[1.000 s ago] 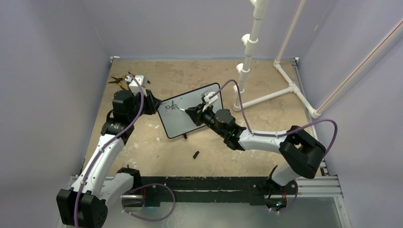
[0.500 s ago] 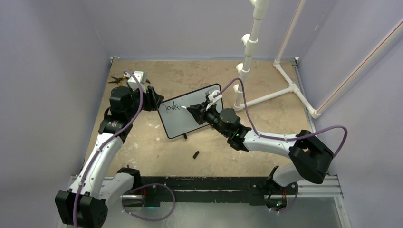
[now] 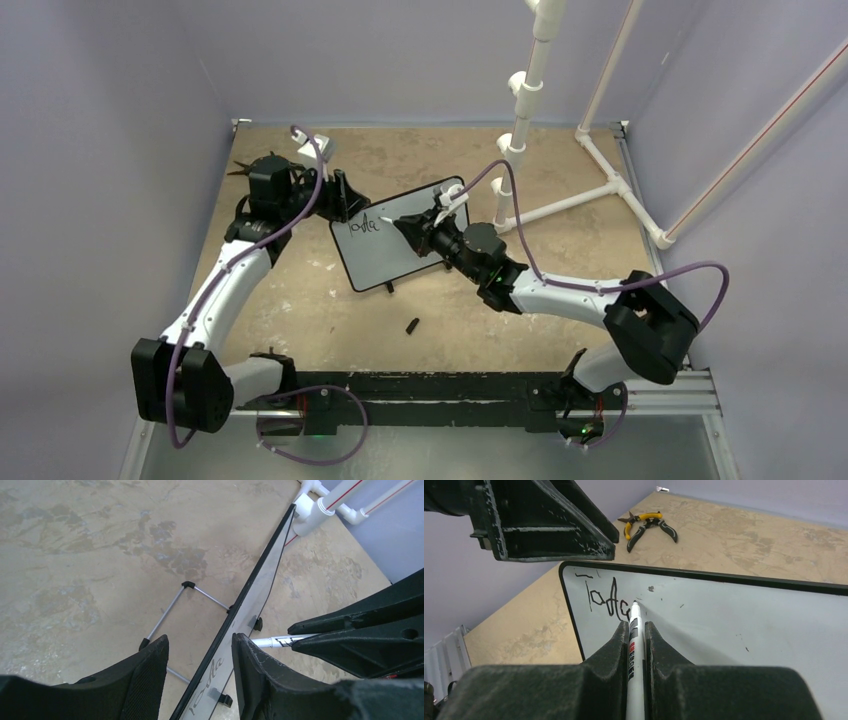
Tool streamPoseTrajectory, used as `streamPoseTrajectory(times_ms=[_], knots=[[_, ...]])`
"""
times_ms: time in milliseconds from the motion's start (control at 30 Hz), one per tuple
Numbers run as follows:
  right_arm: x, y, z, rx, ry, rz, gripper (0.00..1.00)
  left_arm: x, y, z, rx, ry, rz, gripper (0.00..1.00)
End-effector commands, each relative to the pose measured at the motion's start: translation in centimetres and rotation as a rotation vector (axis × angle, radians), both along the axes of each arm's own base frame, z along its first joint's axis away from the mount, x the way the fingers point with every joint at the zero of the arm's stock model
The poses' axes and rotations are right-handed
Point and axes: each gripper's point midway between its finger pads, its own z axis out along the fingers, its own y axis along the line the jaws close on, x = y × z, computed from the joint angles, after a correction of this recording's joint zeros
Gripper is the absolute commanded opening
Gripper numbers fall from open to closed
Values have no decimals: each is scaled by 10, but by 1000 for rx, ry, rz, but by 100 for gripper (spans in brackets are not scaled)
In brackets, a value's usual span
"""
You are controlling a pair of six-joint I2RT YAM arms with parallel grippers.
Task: Write a sentence on the whiteboard
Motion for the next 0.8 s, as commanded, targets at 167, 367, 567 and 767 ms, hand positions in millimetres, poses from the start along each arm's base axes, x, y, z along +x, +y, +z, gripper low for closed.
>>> streamPoseTrajectory(times_ms=[167, 367, 567, 767], knots=[[8, 11, 28, 52, -57, 14, 0, -2, -15, 13, -20, -65, -106, 42], [12, 8, 17, 37, -30, -12, 0, -3, -17, 4, -9, -49, -117, 39], [11, 1, 3, 20, -2, -29, 0, -2, -19, -1, -2, -37, -122, 39], [7, -5, -8, 7, 19, -37, 0, -2, -21, -8, 7, -22, -125, 39]])
